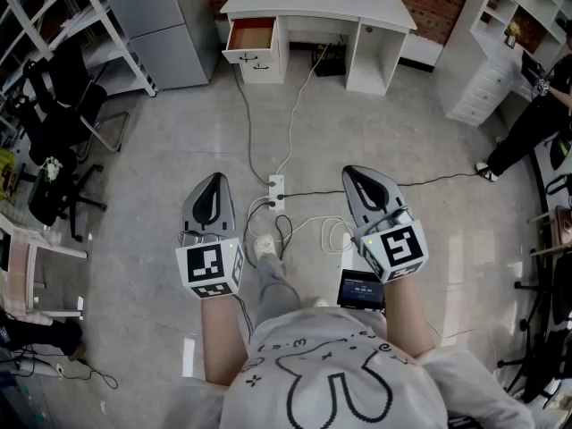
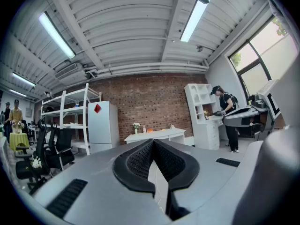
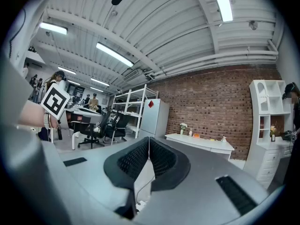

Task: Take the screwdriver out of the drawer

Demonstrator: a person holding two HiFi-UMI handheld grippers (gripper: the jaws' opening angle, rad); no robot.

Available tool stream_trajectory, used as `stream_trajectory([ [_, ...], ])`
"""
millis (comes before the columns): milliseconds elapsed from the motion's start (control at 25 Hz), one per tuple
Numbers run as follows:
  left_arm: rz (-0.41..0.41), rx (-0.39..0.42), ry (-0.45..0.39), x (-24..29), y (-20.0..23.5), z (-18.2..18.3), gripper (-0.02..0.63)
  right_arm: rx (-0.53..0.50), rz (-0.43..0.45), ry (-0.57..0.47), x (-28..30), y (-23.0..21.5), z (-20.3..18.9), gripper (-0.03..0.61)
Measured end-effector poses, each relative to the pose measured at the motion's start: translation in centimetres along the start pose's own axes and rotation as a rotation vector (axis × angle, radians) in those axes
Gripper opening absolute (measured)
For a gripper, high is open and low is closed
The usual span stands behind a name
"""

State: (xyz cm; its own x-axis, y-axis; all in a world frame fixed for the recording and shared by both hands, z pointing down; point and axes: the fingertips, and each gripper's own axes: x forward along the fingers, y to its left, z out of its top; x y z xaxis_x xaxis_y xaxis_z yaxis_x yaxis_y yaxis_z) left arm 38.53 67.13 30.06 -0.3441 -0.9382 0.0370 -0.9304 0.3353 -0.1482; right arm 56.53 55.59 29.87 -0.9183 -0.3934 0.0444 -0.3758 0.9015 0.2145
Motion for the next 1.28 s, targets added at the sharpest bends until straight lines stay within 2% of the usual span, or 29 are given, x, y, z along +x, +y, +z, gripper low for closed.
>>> stream_trajectory([
  [280,0.004,-0.020,0.013,5.1,3.9,-0.5,0.012,0.010,0.021,0.000,6.0,-0.7,0.2,0.021],
  [520,-0.012,-0.034,0.033,12.1,8.1,-1.2,0.012,0.019,0.018,0.031,13.6,-2.7,-0.4,0.021],
  [960,-0.093,-0.035,0.038,25.5,16.9,-0.9,0.012,0.016,-0.053,0.063,28.1,-6.1,0.8,0.021],
  [1280,-0.126,-0.053,0.048,30.9,19.9,-2.0,0.012,0.012,-0.067,0.084,34.0,-6.9,0.4,0.021],
])
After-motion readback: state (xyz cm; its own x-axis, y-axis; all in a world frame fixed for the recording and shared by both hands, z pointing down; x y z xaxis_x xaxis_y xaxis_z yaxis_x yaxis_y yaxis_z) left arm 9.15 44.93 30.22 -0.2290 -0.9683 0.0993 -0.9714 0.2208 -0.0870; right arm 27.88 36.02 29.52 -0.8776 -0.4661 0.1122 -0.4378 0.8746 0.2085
